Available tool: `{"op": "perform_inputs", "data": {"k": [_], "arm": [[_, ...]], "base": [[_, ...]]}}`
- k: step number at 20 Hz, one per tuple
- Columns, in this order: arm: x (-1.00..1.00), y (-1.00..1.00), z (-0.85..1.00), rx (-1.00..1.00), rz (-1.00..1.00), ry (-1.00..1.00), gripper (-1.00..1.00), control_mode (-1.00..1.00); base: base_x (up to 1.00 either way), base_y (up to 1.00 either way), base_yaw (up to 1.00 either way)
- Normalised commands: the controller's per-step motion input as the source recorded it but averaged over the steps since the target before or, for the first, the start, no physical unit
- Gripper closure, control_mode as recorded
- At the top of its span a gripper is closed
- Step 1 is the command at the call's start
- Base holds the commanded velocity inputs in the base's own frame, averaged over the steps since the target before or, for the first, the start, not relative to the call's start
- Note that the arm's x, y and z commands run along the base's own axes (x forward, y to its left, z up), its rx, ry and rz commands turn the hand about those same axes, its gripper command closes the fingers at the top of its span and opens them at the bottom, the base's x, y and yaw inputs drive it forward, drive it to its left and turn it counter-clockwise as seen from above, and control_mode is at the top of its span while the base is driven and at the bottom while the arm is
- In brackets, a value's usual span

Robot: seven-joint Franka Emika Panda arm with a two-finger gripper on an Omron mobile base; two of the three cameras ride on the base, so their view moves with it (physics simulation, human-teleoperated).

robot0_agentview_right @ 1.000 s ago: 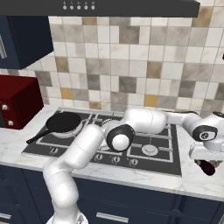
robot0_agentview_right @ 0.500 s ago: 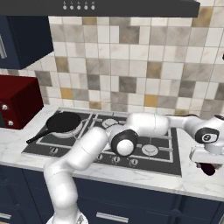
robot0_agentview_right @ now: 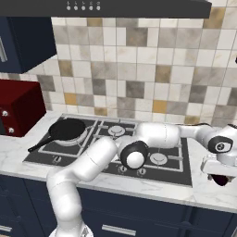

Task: Put the garlic and eggplant in the pan. Then turn on the front left burner and set the heat to medium.

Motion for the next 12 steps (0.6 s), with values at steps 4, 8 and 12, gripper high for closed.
{"op": "perform_inputs", "data": {"k": [4,8,12], "arm": [[0.00,0.00,-0.06,0.03,0.00,0.03,1.00,-1.00],[0.00,0.00,0.00,0.00,0.00,0.00,1.00,-1.00],[-0.16,0.38,0.02,0.00,0.00,-0.05,1.00,-1.00]], "base": [[0.00,0.00,0.00],[0.00,0.00,0.00],[0.00,0.00,0.00]]}}
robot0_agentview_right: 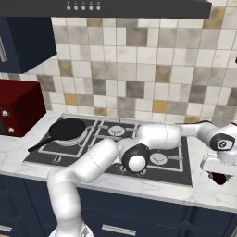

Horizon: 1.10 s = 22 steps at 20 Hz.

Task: Put the garlic and eggplant in the pan. Then turn on the front left burner and set the heat to medium.

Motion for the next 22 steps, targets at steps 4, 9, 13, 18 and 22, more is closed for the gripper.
{"op": "perform_inputs", "data": {"k": [4,9,13,18,22], "arm": [[-0.05,0.84,0.36,-0.01,0.00,-0.08,1.00,-1.00],[0.00,0.95,0.44,-0.04,0.00,-0.07,1.00,-1.00],[0.00,0.97,0.05,-0.03,0.00,-0.01,1.00,-1.00],[0.00,0.90,0.00,0.00,0.00,-0.01,1.00,-1.00],[0.00,0.98,0.14,-0.02,0.00,-0.04,1.00,-1.00]], "base": [[0.00,0.00,0.00],[0.00,0.00,0.00],[0.00,0.00,0.00],[0.00,0.00,0.00],[0.00,0.00,0.00]]}}
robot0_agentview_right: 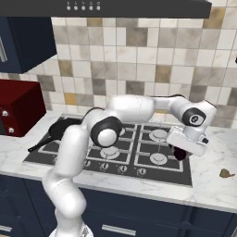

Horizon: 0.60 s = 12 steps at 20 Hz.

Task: Put the garlic and eggplant in the pan. Then turn on the front left burner and set the heat to medium.

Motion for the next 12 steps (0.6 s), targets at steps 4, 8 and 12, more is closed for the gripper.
{"op": "perform_inputs", "data": {"k": [4,8,12], "arm": [[0.00,1.00,0.39,-0.06,0.00,-0.03,1.00,-1.00],[0.21,1.00,0.31,-0.11,-0.03,-0.01,1.00,-1.00],[0.39,1.00,0.12,-0.12,-0.08,0.00,1.00,-1.00]], "base": [[0.00,0.00,0.00],[0.00,0.00,0.00],[0.00,0.00,0.00]]}}
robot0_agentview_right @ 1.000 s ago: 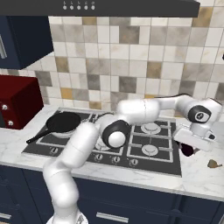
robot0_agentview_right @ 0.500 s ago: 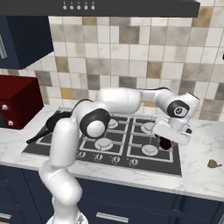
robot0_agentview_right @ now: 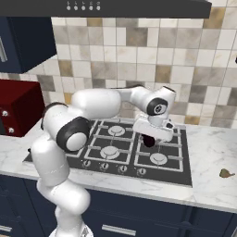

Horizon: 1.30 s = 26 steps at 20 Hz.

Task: Put the garlic and eggplant in the pan. Then turn on the front left burner and set the heat to medium.

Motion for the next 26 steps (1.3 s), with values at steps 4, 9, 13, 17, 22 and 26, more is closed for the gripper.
{"op": "perform_inputs", "data": {"k": [4,9,13,17,22,26], "arm": [[0.51,1.00,0.01,-0.10,-0.13,0.00,1.00,-1.00],[0.55,1.00,0.00,-0.07,-0.19,0.00,1.00,-1.00],[0.45,1.00,0.00,-0.02,-0.15,0.00,1.00,-1.00],[0.29,1.00,0.00,0.00,-0.11,0.00,1.00,-1.00],[0.26,0.99,0.00,0.00,-0.08,0.00,1.00,-1.00],[0.16,0.92,0.00,-0.01,-0.05,0.00,1.00,-1.00]], "base": [[0.00,0.00,0.00],[0.00,0.00,0.00],[0.00,0.00,0.00],[0.00,0.00,0.00],[0.00,0.00,0.00],[0.00,0.00,0.00]]}}
